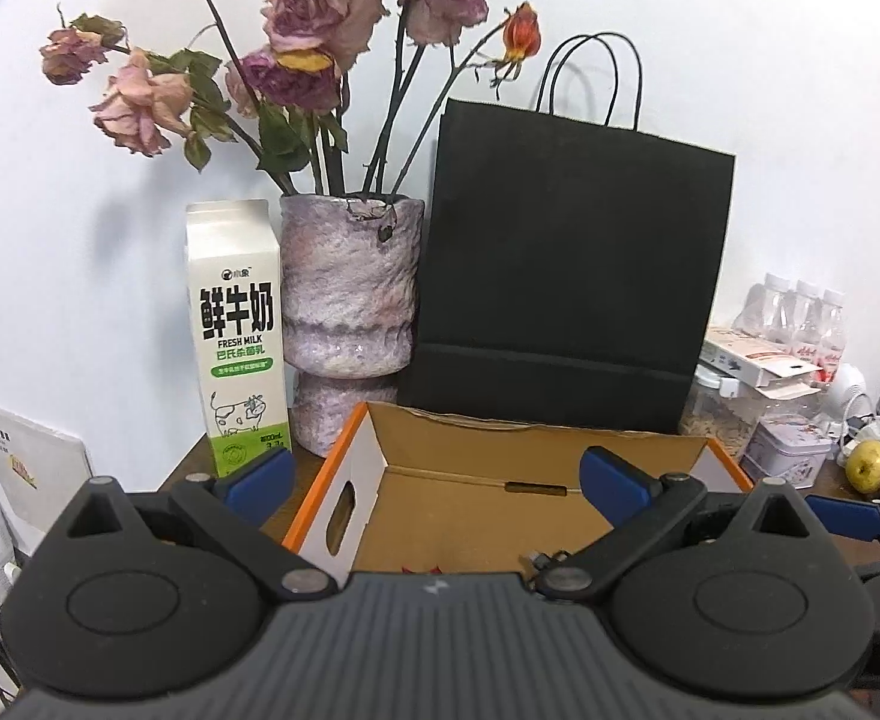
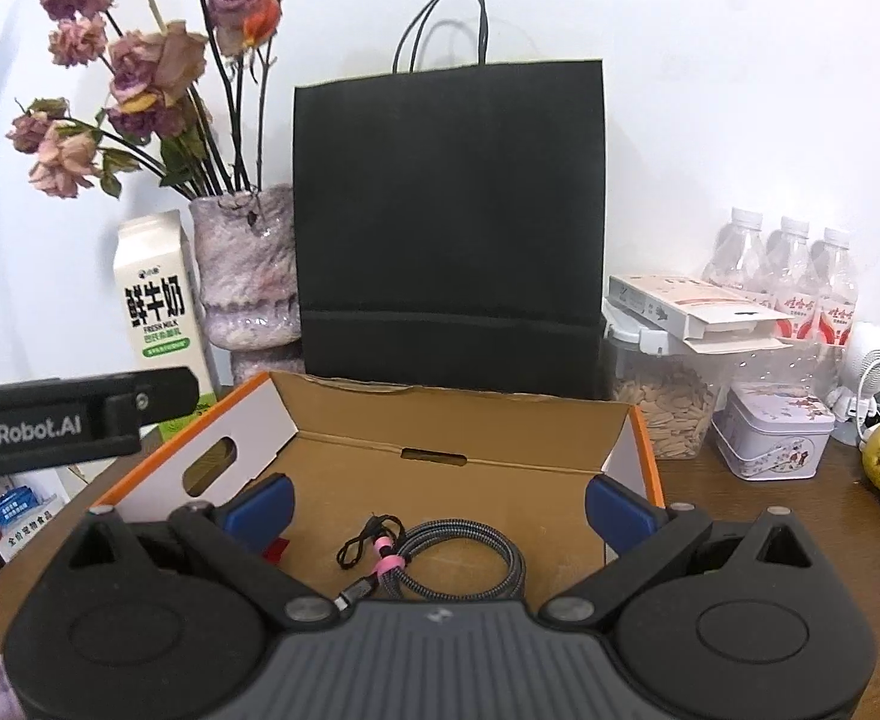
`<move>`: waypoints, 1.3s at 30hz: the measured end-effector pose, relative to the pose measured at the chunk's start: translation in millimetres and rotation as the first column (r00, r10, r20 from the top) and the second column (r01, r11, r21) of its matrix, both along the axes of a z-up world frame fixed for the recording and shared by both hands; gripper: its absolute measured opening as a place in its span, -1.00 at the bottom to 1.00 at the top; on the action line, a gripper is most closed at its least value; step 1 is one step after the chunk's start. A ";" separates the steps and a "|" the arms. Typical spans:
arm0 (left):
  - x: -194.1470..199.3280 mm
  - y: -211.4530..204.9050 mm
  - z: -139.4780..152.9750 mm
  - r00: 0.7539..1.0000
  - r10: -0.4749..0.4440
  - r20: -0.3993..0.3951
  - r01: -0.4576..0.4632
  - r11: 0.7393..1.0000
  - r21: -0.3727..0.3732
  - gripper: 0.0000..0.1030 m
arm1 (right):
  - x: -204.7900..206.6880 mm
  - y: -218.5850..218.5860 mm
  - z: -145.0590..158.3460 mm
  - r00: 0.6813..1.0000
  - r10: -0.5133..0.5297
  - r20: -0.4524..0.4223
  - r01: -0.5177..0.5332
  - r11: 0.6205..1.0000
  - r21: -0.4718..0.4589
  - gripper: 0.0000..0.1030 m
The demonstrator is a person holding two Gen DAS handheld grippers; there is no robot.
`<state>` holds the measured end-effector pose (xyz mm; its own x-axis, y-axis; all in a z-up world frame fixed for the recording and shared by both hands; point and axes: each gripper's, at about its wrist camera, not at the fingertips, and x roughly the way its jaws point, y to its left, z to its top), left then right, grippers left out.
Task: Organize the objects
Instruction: 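Open both grippers to drop the rose and cable into the box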
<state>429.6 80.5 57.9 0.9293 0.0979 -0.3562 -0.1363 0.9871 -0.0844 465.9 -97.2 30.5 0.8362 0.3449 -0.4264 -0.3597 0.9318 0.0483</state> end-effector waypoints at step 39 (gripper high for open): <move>-180.7 -21.6 7.6 0.999 -0.022 0.041 0.023 1.000 -0.016 1.00 | -173.4 -75.3 9.8 0.994 0.064 0.091 -0.060 0.997 -0.047 1.00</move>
<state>248.9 58.8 65.5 0.9451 0.0715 -0.3190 -0.1104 0.9883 -0.1055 292.5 -172.5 40.3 0.8501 0.3802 -0.3645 -0.4182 0.9079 -0.0283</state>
